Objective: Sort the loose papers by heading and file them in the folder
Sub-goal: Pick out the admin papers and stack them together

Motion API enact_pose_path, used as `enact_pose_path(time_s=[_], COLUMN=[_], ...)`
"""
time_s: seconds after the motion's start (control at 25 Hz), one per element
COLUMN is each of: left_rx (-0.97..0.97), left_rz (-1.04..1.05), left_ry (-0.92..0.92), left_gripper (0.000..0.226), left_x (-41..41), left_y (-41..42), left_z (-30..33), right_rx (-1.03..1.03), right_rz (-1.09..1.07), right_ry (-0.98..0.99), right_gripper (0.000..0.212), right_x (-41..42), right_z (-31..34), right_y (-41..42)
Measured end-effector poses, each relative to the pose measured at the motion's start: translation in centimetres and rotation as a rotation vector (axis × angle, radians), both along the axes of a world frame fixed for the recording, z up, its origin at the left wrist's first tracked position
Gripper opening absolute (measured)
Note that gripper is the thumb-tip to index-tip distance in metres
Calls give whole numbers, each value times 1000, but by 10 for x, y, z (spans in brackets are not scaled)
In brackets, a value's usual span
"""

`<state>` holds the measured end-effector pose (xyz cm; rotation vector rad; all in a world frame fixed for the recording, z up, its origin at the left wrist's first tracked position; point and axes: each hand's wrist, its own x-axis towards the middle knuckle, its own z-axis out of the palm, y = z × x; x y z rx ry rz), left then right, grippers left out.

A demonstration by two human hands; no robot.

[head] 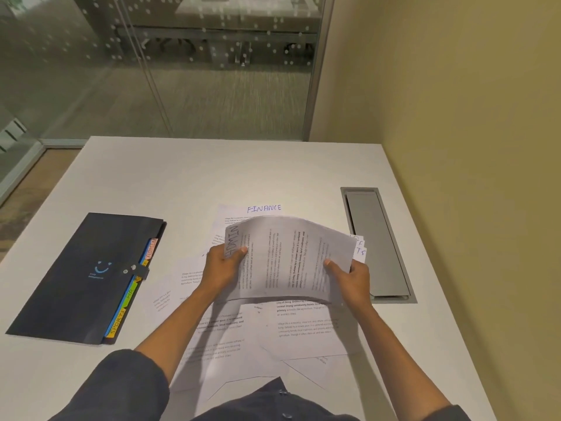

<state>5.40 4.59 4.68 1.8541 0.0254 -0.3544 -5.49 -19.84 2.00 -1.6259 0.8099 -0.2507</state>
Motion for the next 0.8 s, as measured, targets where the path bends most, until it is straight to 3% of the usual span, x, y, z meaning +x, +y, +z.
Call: enact_pose_path(time_s=[0.12,0.28,0.36,0.52,0.64,0.8], left_rx=[0,-14,9,79,115,178], left_rz=[-29,-139,-219,-435,-506,-556], left_ry=[-63,-143,-178,-334,-407,-372], left_gripper=[18,9,13,42,45,22], left_x=[11,25,31,37,37,45], left_y=[3,8,6,-2,-12,-17], left_z=[19,42,57,80,99,118], right_rx=[13,-80,-248,-483,-525,-419], right_rz=[-33,32,171,500,687,633], right_ry=[-144,-268,-221,-50,-17,-83], right_gripper=[17,30,31,24,11,21], right_x=[4,9,11,20,24,19], right_z=[33,77,92,115,122,117], right_y=[-15,-39,-46,-40,-28,-22])
